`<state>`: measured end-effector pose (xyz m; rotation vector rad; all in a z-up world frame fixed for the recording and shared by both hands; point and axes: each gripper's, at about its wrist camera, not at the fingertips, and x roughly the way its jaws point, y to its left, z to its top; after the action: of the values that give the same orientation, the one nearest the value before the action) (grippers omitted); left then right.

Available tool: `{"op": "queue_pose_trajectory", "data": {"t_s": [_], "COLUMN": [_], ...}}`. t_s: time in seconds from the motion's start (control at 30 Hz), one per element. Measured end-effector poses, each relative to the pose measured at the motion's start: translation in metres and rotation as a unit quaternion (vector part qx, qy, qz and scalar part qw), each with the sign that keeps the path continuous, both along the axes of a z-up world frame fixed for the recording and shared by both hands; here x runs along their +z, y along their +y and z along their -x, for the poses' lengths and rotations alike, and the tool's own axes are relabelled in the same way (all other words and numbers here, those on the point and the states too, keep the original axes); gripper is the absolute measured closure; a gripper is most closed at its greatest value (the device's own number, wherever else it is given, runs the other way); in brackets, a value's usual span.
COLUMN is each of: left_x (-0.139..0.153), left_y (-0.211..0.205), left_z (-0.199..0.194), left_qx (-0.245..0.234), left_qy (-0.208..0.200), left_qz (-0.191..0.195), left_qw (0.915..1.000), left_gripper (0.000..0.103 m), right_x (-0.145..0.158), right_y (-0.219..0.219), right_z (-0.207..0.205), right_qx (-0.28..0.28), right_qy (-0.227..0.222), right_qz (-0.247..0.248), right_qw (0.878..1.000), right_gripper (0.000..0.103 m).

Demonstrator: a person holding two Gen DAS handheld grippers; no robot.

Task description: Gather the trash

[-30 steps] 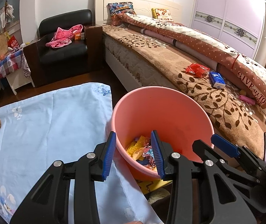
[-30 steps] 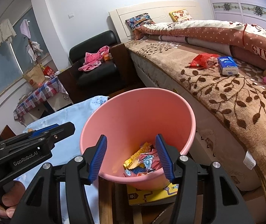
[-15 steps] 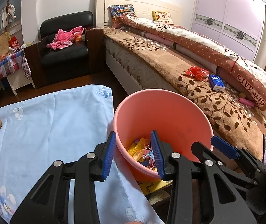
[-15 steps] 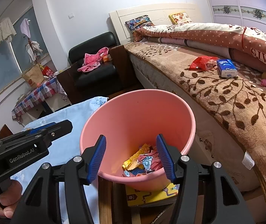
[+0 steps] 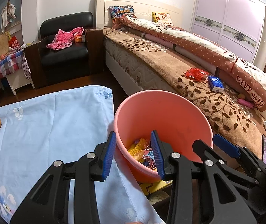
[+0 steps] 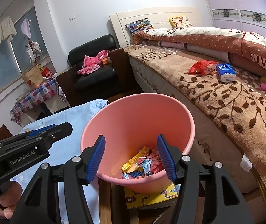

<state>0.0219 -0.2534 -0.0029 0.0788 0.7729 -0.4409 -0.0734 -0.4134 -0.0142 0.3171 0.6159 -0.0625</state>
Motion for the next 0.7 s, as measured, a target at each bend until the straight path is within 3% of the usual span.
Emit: {"op": "queue_pose_trajectory", "data": {"t_s": [0.7], "left_x": [0.0009], "left_y": [-0.0002], "left_z": [0.0032], "left_qx": [-0.009], "left_qy": [-0.002], "left_qz": [0.005], "left_qw": [1.0], "left_gripper": [0.064], "right_x": [0.0016], "right_y": [-0.0034], "right_z": [0.0012], "right_qx": [-0.022], "right_qy": [-0.003], "right_qz": [0.001], "right_qw": [1.0], "right_gripper": [0.045]}}
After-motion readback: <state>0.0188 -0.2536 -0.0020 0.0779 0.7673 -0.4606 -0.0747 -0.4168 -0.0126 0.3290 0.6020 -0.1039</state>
